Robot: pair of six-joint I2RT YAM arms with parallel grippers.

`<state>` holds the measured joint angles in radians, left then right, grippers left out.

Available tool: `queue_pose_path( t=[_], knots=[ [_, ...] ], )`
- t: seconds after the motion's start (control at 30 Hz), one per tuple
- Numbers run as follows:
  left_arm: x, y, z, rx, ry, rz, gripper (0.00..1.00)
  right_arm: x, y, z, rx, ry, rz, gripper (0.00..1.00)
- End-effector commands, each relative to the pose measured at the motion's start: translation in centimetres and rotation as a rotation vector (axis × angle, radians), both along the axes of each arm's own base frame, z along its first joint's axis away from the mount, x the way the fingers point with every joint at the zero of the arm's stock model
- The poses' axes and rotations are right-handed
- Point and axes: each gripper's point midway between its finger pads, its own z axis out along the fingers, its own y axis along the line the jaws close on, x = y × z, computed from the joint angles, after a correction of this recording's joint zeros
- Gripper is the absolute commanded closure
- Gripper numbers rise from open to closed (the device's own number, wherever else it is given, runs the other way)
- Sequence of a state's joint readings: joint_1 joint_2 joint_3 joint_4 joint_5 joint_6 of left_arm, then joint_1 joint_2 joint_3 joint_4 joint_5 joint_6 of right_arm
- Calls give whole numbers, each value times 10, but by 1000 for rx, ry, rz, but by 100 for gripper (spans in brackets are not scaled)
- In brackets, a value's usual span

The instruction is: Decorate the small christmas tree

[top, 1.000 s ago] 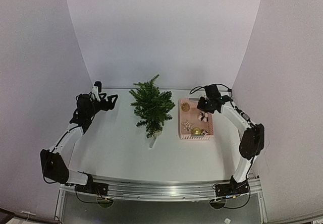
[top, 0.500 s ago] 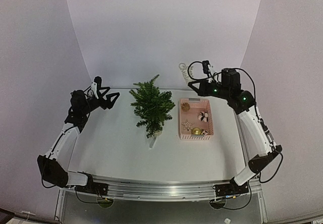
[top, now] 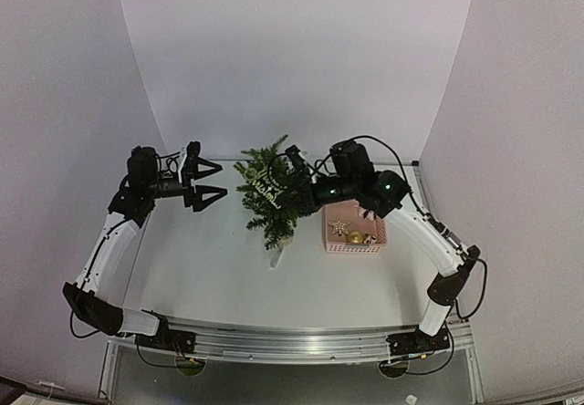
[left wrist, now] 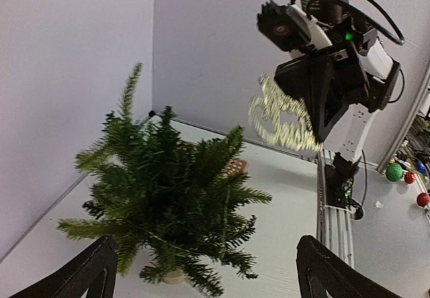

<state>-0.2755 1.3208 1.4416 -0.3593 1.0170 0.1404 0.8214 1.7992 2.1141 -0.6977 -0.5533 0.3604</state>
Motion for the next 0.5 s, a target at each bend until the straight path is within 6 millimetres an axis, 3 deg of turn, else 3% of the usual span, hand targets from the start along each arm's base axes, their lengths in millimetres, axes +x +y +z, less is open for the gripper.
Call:
queue_pose_path(
  t=[0.0,0.1,0.3,0.47],
  knots=[
    [-37,-24,-17,70,82,-187,7,-30,25,-24,-97,16,111,100],
    [-41,-26,-21,65,145,-223,9,-37,31,-41,-151,18,132,100],
    [-40,-29,-24,50,195,-252,33,-49,33,-44,-167,-30,170,100],
    [-39,-36,-29,55,269,-296,46,-52,33,-49,-175,-45,192,100]
  ],
)
